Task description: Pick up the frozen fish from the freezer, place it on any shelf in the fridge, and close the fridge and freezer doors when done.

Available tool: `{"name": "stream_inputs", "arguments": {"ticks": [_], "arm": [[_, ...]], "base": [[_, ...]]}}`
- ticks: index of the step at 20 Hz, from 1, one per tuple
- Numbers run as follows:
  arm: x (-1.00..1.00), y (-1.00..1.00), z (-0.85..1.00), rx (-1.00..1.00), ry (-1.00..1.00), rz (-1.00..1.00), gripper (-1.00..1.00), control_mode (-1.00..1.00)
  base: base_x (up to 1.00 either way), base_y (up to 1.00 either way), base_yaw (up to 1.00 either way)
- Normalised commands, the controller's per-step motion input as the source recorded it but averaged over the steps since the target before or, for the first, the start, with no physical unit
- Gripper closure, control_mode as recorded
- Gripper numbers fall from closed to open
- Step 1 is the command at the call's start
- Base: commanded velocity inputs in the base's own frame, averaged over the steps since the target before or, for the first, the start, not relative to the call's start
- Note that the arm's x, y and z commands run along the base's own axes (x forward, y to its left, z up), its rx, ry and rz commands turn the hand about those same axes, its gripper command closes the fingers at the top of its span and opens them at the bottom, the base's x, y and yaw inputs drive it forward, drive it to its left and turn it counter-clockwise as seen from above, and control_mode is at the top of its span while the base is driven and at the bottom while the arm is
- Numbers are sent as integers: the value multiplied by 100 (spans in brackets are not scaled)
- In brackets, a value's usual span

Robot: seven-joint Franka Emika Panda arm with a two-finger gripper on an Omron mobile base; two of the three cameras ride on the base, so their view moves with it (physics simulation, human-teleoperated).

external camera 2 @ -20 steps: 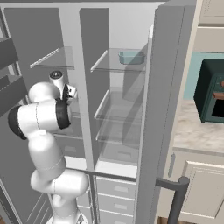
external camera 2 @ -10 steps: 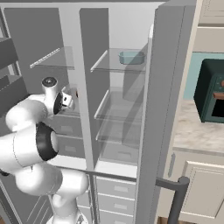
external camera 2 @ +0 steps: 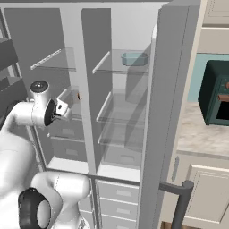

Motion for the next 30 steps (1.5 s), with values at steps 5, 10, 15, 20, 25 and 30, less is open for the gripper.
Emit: {"name": "stream_inputs", "arguments": {"ticks": [5, 10, 15, 20, 25, 30], "arm": [[-100, -36, 99, 0, 14, -4, 100, -100], [-100, -70, 85, 1, 14, -6, 100, -100], [-73, -100, 18, -4, 5, -14, 100, -100], [10, -100, 2, -16, 0, -19, 100, -100], [71, -100, 0, -22, 1, -11, 100, -100], [100, -93, 0, -9, 15, 0, 100, -100]], "base": [[0, 0, 0], [0, 0, 0], [0, 0, 0], [0, 0, 0], [0, 0, 0], [0, 0, 0]]}}
